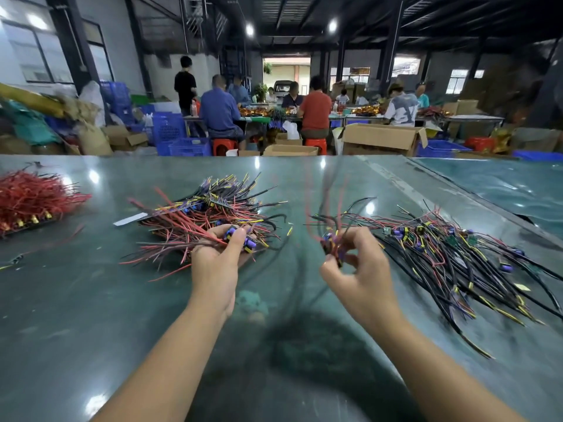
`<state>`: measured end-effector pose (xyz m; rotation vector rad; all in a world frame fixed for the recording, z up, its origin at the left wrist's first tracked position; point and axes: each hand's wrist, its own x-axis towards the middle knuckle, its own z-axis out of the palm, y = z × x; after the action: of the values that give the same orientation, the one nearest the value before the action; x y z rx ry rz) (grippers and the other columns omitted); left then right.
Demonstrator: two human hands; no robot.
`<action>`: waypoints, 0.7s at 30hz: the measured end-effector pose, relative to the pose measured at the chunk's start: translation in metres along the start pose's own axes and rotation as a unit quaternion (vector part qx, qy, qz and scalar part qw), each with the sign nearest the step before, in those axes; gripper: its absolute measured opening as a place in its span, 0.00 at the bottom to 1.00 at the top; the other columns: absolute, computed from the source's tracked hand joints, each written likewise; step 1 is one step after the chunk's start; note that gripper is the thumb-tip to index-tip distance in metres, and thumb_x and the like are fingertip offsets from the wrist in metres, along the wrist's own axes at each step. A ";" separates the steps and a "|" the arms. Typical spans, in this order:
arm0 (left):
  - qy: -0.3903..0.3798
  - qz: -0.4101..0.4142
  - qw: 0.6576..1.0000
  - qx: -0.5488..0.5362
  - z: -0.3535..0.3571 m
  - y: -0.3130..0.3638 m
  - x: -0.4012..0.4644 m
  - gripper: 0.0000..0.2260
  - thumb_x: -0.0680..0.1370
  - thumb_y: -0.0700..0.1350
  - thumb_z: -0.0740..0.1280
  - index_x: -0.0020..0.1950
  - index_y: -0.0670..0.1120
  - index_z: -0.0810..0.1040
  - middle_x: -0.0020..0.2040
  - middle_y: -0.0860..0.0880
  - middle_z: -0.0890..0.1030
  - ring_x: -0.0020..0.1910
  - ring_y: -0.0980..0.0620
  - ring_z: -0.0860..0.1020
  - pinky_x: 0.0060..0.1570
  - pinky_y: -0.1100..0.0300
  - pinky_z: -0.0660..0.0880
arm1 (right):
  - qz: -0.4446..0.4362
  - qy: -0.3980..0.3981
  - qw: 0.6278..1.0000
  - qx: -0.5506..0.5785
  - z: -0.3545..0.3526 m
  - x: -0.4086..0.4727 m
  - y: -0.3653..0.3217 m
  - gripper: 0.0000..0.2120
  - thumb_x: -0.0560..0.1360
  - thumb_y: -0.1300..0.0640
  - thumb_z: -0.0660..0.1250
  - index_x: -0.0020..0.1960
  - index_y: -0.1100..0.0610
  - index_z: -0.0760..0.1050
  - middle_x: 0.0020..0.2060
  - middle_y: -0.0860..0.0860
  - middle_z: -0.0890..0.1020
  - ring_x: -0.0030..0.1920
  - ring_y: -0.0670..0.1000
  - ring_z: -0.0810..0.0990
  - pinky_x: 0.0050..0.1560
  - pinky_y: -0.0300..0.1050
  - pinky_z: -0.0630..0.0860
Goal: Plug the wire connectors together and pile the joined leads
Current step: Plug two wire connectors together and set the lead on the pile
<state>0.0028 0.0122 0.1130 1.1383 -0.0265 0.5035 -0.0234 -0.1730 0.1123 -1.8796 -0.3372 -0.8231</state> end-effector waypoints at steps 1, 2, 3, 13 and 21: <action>0.011 0.005 1.000 -0.023 -0.001 0.004 0.002 0.08 0.77 0.36 0.66 0.42 0.47 0.75 0.37 0.50 0.84 0.36 0.56 0.81 0.39 0.63 0.79 | -0.018 -0.020 0.999 -0.038 0.004 -0.002 0.002 0.09 0.65 0.65 0.68 0.42 0.56 0.72 0.39 0.49 0.76 0.40 0.47 0.75 0.43 0.36 0.73; 0.023 0.008 0.999 -0.043 -0.002 0.008 0.005 0.08 0.77 0.35 0.65 0.42 0.47 0.75 0.37 0.50 0.84 0.35 0.56 0.81 0.39 0.63 0.79 | -0.029 -0.051 0.996 -0.073 0.008 -0.003 0.004 0.09 0.65 0.66 0.69 0.42 0.56 0.73 0.40 0.47 0.75 0.41 0.48 0.74 0.44 0.37 0.72; 0.034 0.008 0.997 -0.062 -0.003 0.011 0.006 0.08 0.78 0.35 0.65 0.43 0.47 0.74 0.37 0.50 0.84 0.34 0.56 0.81 0.39 0.63 0.79 | -0.034 -0.090 0.990 -0.104 0.013 -0.005 0.006 0.09 0.66 0.66 0.69 0.43 0.57 0.74 0.40 0.46 0.74 0.42 0.49 0.74 0.46 0.37 0.71; 0.011 0.016 0.987 -0.161 0.004 0.025 0.000 0.04 0.78 0.36 0.63 0.46 0.44 0.74 0.45 0.45 0.82 0.40 0.53 0.81 0.45 0.59 0.81 | -0.012 -0.250 0.956 -0.156 0.026 -0.013 0.002 0.12 0.74 0.58 0.63 0.56 0.53 0.78 0.54 0.44 0.78 0.57 0.45 0.72 0.58 0.35 0.66; -0.173 -0.001 0.979 -0.109 0.014 0.024 -0.019 0.04 0.72 0.41 0.66 0.46 0.44 0.75 0.47 0.44 0.84 0.41 0.50 0.82 0.41 0.57 0.80 | 0.330 -0.194 0.835 0.395 0.026 0.000 -0.024 0.11 0.77 0.57 0.64 0.58 0.54 0.78 0.47 0.50 0.84 0.43 0.49 0.83 0.55 0.43 0.76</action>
<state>-0.0205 0.0009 0.1345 0.9979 -0.3741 0.2883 -0.0270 -0.1387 0.1224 -1.2013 -0.1963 0.1887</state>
